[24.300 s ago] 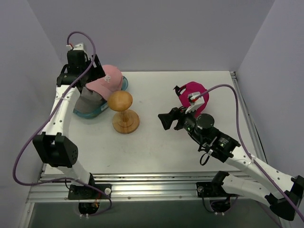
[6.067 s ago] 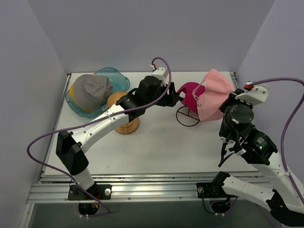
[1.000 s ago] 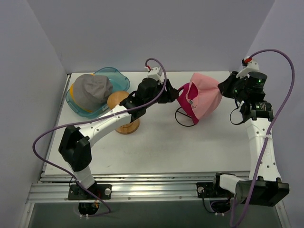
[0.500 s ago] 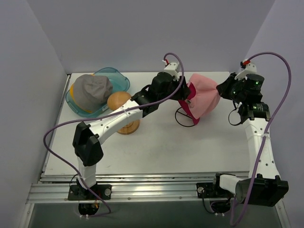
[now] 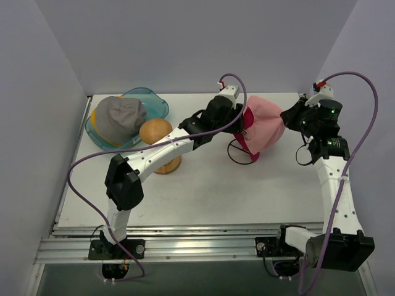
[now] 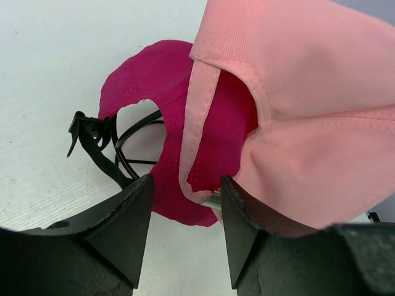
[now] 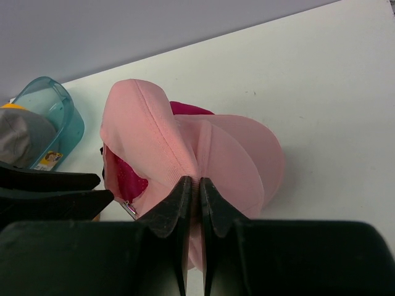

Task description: Stack the hats

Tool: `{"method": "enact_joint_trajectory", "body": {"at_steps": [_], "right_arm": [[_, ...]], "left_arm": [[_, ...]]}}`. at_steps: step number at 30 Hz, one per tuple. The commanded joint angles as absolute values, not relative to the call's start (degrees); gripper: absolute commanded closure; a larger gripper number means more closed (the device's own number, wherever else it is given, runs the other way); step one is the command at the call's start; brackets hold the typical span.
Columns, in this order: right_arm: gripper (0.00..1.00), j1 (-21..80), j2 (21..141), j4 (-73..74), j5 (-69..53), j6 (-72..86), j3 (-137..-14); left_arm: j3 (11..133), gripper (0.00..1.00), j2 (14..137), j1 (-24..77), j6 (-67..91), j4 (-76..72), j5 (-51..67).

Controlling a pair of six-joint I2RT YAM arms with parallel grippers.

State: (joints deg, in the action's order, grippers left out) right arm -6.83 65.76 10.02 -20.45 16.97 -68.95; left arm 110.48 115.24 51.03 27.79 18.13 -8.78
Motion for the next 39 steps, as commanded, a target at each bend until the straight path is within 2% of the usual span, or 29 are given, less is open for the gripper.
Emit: {"method": "enact_joint_trajectory", "body": {"at_steps": [1,15,19,26,29,39], "right_arm": [[1.00,-7.38,63.72,6.07,-22.15,18.28,-68.55],[1.00,-7.38,62.58,5.10,-22.50,19.25,-67.24],[1.00,-7.38,62.67,4.75,-22.50,19.07,-66.80],[1.00,-7.38,62.58,4.75,-22.06,18.90,-66.36],[1.00,-7.47,62.40,5.27,-20.83,18.63,-66.44],[1.00,-7.47,61.43,7.38,-17.14,18.46,-67.23]], "left_arm": [[113.91,0.44,115.49,51.33,26.37,17.41,-10.99],[117.86,0.44,119.00,51.33,25.93,18.28,-10.28],[118.65,0.53,119.88,51.24,25.84,18.55,-10.46],[119.44,0.90,119.80,51.33,26.10,18.81,-9.58],[119.36,0.97,118.66,51.59,26.10,19.24,-9.40],[122.24,0.98,116.10,52.56,25.14,22.49,-10.90]]}}
